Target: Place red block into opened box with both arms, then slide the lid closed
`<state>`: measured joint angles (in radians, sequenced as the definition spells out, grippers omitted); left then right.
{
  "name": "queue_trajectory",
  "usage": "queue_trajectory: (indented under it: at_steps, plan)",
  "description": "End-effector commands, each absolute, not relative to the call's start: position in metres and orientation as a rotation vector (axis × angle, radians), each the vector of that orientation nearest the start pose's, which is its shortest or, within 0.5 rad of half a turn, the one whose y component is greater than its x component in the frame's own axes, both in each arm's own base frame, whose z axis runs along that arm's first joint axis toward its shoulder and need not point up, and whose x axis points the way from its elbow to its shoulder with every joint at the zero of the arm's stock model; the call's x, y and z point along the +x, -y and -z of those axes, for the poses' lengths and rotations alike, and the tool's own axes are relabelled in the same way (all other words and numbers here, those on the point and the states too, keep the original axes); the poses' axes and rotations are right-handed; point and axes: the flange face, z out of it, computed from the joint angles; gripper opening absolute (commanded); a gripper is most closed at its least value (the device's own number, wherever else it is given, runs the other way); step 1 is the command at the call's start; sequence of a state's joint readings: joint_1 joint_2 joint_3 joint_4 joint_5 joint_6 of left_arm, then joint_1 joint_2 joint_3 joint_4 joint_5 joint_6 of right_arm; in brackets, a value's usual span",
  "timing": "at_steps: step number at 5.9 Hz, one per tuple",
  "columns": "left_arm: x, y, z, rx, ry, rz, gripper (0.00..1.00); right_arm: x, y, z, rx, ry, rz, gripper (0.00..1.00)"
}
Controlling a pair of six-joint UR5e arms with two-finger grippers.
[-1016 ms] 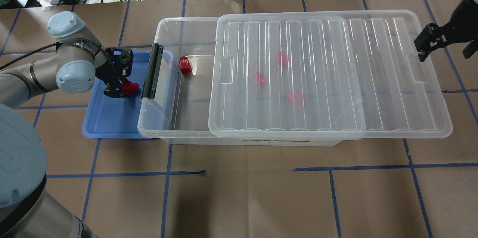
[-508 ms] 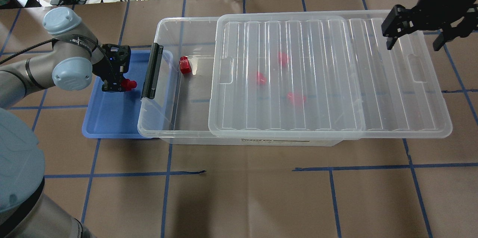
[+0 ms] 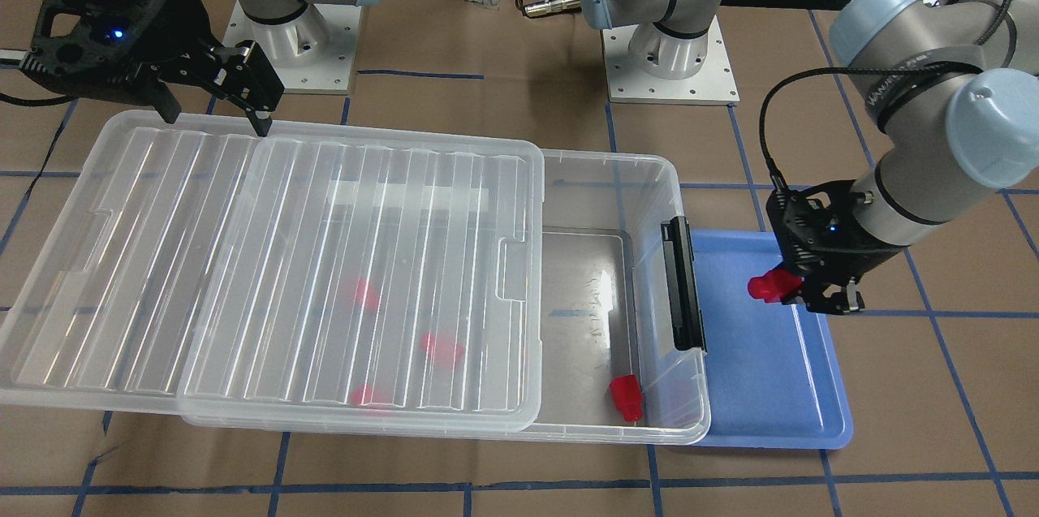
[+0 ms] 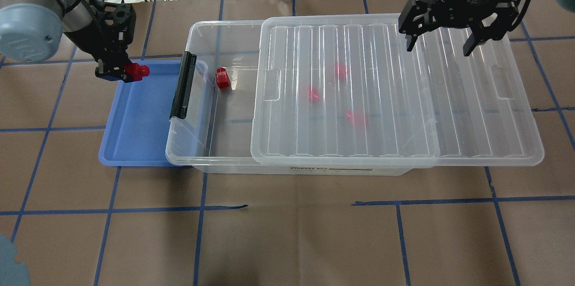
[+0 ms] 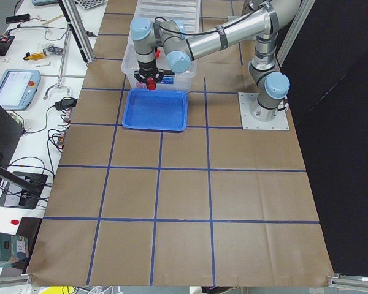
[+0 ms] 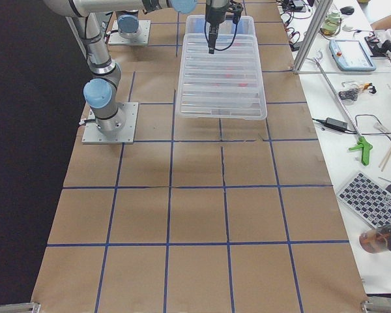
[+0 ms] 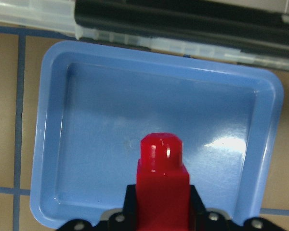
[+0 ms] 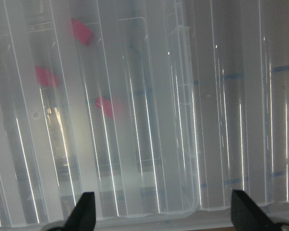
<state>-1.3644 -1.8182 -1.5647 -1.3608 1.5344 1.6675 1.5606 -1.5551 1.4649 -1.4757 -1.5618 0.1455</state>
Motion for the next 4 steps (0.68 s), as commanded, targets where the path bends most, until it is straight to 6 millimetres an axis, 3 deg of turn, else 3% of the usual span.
queue_trajectory:
  at_steps: [1,2,3,4]
  plan:
    - [-0.138,0.580,-0.392,2.192,-2.326,0.011,0.00,0.142,0.495,-0.522,0.207,-3.122,-0.016,1.00]
    - [-0.182,0.569,-0.366,2.177,-2.380,-0.046,0.00,0.141,0.496,-0.522,0.207,-3.126,-0.018,1.00]
    - [-0.200,0.572,-0.341,2.201,-2.375,-0.088,0.00,0.138,0.498,-0.520,0.193,-3.133,-0.017,1.00]
    - [-0.203,0.575,-0.306,2.213,-2.363,-0.081,0.00,0.134,0.499,-0.520,0.202,-3.130,-0.020,1.00]
